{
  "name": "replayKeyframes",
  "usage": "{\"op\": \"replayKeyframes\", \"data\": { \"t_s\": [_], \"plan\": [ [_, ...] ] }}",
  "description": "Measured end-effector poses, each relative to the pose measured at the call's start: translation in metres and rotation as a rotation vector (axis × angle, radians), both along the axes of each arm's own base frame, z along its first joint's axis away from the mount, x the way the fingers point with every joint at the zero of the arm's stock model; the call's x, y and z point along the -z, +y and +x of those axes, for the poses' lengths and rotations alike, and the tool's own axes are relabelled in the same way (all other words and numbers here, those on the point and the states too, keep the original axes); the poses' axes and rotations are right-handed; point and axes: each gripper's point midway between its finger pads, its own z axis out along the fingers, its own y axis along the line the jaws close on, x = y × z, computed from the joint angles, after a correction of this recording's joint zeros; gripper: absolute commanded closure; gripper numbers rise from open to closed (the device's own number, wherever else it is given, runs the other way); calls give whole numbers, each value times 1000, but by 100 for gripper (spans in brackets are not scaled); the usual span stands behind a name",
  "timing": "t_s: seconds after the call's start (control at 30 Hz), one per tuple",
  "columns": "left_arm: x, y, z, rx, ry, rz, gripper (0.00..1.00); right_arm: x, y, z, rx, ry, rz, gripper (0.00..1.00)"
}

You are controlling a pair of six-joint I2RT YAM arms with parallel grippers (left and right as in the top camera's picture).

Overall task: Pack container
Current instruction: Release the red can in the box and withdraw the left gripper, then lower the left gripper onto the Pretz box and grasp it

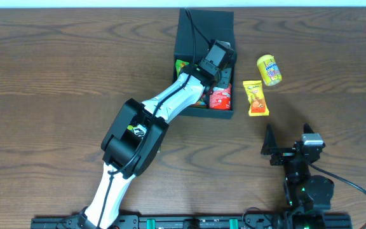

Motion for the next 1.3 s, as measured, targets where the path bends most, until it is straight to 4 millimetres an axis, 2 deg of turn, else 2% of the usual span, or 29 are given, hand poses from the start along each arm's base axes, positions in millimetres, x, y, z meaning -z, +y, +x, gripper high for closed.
{"op": "replayKeyframes", "data": {
  "t_s": [0.13,0.27,0.33,0.43,0.5,0.63,0.77,0.9,0.93,1.1,1.23,1.3],
  "plan": [
    [-7,-3,1,8,0,-9,94,0,0,0,0,0,0,1],
    [-32,-13,10,19,-36,-40,94,0,0,0,0,0,0,1],
    [-52,-17,15,29,-61,-47,94,0,0,0,0,0,0,1],
    [-71,-9,10,30,-50,-10,94,0,0,0,0,0,0,1],
    [-83,7,0,19,-22,53,94,0,0,0,0,0,0,1],
    [-115,56,-31,-25,43,205,94,0,0,0,0,0,0,1],
    [-147,120,-73,-69,145,339,94,0,0,0,0,0,0,1],
    [-171,183,-118,-112,267,451,94,0,0,0,0,0,0,1],
    [-175,192,-125,-121,287,466,94,0,0,0,0,0,0,1],
    [-191,225,-163,-170,378,513,94,0,0,0,0,0,0,1],
    [-204,229,-172,-218,353,474,94,0,0,0,0,0,0,1],
    [-207,235,-184,-225,346,470,94,0,0,0,0,0,0,1]
  ]
}}
